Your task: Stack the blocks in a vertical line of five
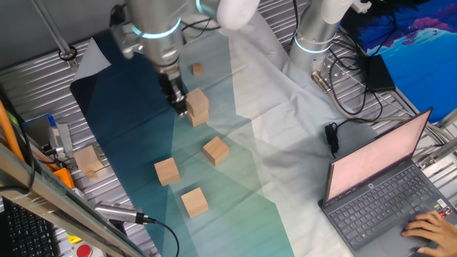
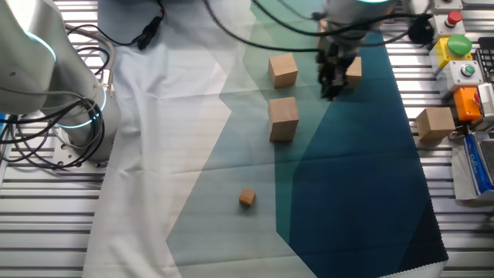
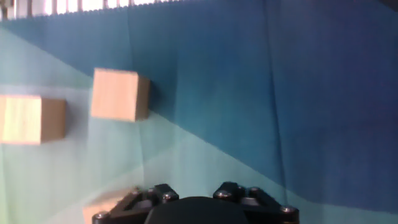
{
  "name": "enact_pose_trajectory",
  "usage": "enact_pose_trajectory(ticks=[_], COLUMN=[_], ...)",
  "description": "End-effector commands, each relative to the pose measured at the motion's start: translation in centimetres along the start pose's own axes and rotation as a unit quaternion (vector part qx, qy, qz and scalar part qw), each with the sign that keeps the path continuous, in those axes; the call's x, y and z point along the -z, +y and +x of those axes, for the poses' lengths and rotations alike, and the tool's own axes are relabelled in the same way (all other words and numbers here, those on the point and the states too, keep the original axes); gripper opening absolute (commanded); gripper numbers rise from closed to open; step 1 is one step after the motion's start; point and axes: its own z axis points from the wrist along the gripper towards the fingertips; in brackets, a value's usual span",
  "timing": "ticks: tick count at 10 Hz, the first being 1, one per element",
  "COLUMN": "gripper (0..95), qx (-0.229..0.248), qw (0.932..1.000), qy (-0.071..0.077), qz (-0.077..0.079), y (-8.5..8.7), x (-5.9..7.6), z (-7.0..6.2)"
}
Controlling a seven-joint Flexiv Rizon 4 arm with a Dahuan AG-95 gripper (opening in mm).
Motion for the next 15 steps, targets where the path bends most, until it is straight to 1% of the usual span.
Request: enact_pose_trajectory(ticks=[1, 2, 3, 5, 7, 8, 10, 12, 15], gripper=[0.0, 0.0, 0.0, 0.0, 0.0, 0.0, 0.0, 0.0, 0.0], qx=[-0.002, 0.001, 0.009, 0.024, 0.038, 0.040, 0.045, 0.055, 0.072], qw=[1.0000, 1.0000, 0.9999, 0.9994, 0.9985, 0.9982, 0.9981, 0.9973, 0.9961], qy=[0.004, 0.005, 0.008, 0.025, 0.037, 0.041, 0.040, 0.045, 0.045], qz=[0.001, 0.003, 0.002, 0.007, 0.015, 0.016, 0.014, 0.020, 0.025], y=[0.6, 0.7, 0.5, 0.4, 0.4, 0.4, 0.4, 0.4, 0.4], x=[-0.4, -1.1, -1.4, -1.5, -1.4, -1.4, -1.4, -1.4, -1.4], z=[-1.4, -2.0, -2.1, -2.2, -2.1, -2.1, -2.1, -2.1, -2.1])
